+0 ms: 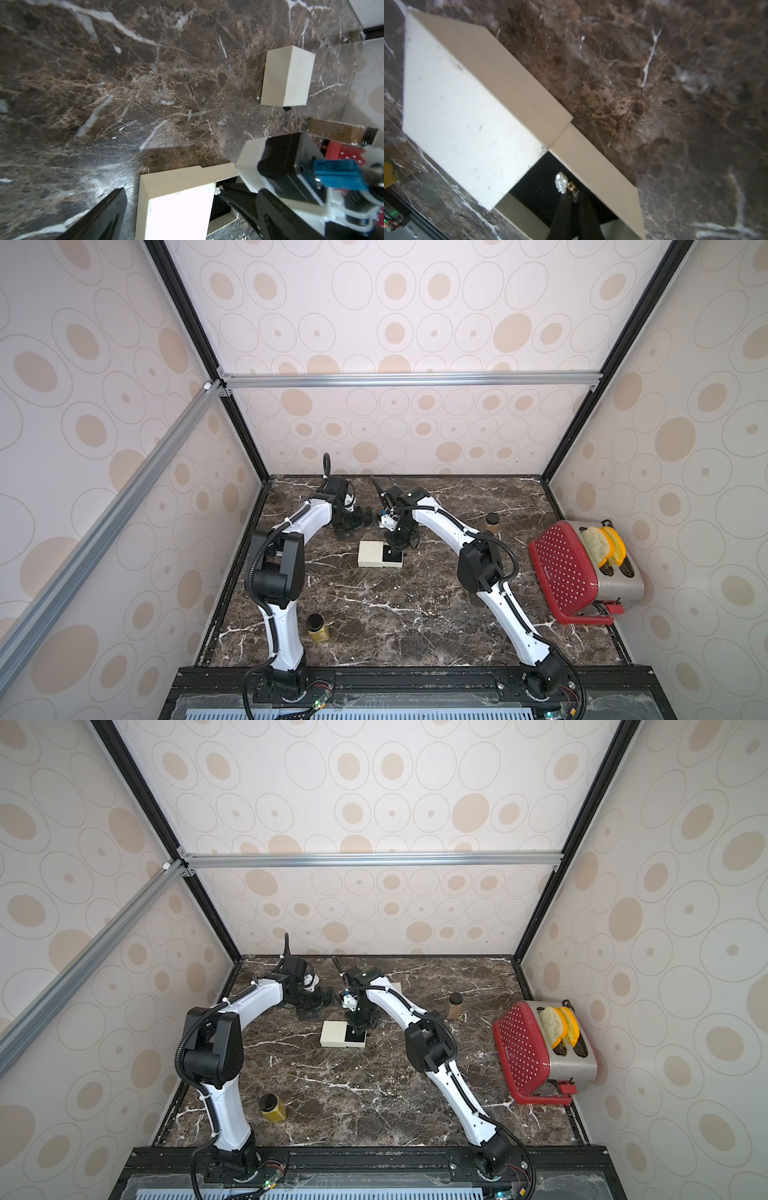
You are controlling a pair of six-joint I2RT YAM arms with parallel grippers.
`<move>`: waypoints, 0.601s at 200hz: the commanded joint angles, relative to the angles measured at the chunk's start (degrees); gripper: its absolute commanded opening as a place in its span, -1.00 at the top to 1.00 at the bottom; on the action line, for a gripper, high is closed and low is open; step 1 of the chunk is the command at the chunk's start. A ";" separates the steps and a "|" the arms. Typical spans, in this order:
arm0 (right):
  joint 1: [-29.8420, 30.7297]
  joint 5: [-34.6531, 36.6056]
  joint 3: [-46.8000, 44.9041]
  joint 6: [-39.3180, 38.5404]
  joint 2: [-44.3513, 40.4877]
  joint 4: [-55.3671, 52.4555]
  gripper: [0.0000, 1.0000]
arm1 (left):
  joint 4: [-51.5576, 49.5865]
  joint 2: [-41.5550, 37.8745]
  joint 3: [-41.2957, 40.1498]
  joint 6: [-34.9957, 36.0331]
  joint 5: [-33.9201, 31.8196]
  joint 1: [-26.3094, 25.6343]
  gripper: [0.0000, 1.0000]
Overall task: Place the earrings into the drawer-style jewelry box
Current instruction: Insert the earring into the inner lining.
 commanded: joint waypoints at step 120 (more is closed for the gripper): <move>1.23 3.71 0.15 2.32 -0.43 0.37 0.40 | 1.05 -2.27 -1.25 0.70 1.16 -0.63 -0.98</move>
